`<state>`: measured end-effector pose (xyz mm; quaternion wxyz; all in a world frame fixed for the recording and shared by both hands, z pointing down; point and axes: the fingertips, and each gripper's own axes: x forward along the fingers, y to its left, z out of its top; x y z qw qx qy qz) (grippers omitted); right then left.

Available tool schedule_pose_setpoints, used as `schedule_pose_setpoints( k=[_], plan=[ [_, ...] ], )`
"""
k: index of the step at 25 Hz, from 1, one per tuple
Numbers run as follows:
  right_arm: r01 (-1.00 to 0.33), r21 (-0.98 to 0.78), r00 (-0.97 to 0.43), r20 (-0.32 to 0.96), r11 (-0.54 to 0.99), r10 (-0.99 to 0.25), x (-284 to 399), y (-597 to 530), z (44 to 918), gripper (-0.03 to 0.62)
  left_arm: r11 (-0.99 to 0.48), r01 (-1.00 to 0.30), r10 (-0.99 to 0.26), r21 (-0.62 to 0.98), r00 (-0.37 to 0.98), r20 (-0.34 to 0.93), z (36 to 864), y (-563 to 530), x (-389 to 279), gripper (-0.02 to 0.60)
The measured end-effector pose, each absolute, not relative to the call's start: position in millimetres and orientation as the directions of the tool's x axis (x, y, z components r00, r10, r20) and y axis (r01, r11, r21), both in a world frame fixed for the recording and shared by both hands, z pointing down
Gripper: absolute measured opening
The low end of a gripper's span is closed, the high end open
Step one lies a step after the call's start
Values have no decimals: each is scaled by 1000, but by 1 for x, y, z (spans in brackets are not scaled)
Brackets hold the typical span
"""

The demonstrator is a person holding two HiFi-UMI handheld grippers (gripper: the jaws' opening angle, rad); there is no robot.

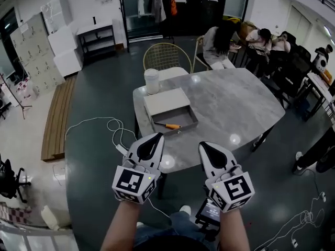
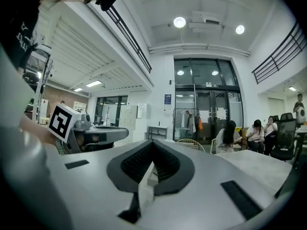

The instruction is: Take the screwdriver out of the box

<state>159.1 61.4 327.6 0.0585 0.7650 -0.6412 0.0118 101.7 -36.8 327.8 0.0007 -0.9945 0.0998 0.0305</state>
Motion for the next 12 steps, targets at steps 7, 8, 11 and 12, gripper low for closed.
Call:
schedule_pose_setpoints(
  k=[7,8,11,12],
  plan=[
    [-999,39,16,111,-12,-994,204,38,330,25,-931,-363,-364,28,931,-33,332,-49,112,12],
    [-1000,29,9,112,-6,-994,207,35,331,25,-928,-372,-373,23,928,-23,334,-51,112,12],
    [-999,16,-32,116,34,-993,210,19,334,25,-912,-410,-410,16,912,5,338,-61,107,12],
    [-999,12,-51,120,53,-991,208,11,336,25,-905,-426,-426,17,905,13,339,-67,102,12]
  ],
)
